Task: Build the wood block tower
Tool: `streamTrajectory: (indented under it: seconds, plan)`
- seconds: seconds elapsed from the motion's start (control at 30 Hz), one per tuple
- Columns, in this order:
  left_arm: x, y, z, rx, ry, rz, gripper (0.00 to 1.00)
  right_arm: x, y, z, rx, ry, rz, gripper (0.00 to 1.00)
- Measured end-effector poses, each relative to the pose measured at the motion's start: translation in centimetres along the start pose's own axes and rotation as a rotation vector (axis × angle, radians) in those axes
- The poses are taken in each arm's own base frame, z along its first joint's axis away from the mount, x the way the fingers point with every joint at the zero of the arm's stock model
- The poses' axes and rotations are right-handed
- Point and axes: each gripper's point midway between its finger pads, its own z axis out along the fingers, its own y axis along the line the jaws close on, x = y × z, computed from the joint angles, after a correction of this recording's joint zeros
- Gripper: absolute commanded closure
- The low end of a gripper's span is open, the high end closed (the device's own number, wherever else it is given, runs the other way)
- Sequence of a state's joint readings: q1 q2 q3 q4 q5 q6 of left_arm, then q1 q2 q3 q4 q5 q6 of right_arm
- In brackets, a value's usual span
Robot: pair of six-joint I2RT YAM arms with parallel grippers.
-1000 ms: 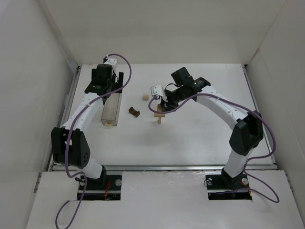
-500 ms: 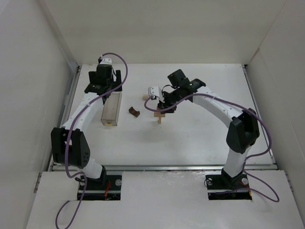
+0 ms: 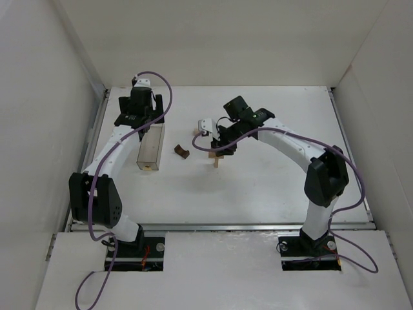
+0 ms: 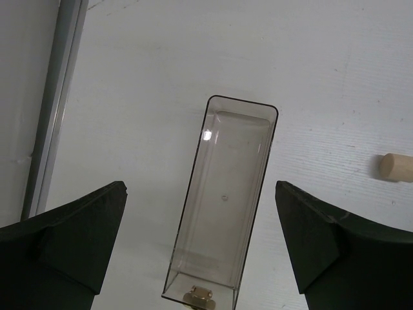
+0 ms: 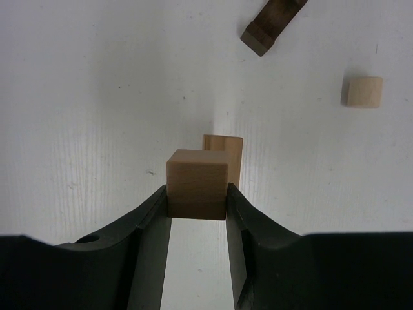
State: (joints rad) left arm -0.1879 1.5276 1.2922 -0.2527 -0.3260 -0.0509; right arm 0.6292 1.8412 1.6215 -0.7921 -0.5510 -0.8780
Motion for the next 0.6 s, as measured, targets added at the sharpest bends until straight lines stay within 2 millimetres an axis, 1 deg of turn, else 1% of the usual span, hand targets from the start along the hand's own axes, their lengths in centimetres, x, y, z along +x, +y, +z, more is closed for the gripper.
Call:
streamTrajectory:
  seconds: [0.1, 0.23, 0.4, 0.6]
  plan:
    - [0.1, 0.0, 0.0, -0.001, 0.001, 0.000, 0.00, -0.2, 0.2, 0.2, -0.002, 0.000, 0.005, 1.00]
    - [0.1, 0.0, 0.0, -0.001, 0.001, 0.001, 0.00, 0.0, -0.1, 0.4, 0.009, 0.005, 0.010, 1.00]
    - [0.2, 0.0, 0.0, -0.001, 0.003, 0.001, 0.00, 0.8, -0.4, 0.8, 0.021, 0.035, 0.019, 1.00]
    - [0.1, 0.0, 0.0, -0.001, 0.002, 0.001, 0.00, 2.0, -0.1, 1.2, 0.018, 0.067, 0.033, 1.00]
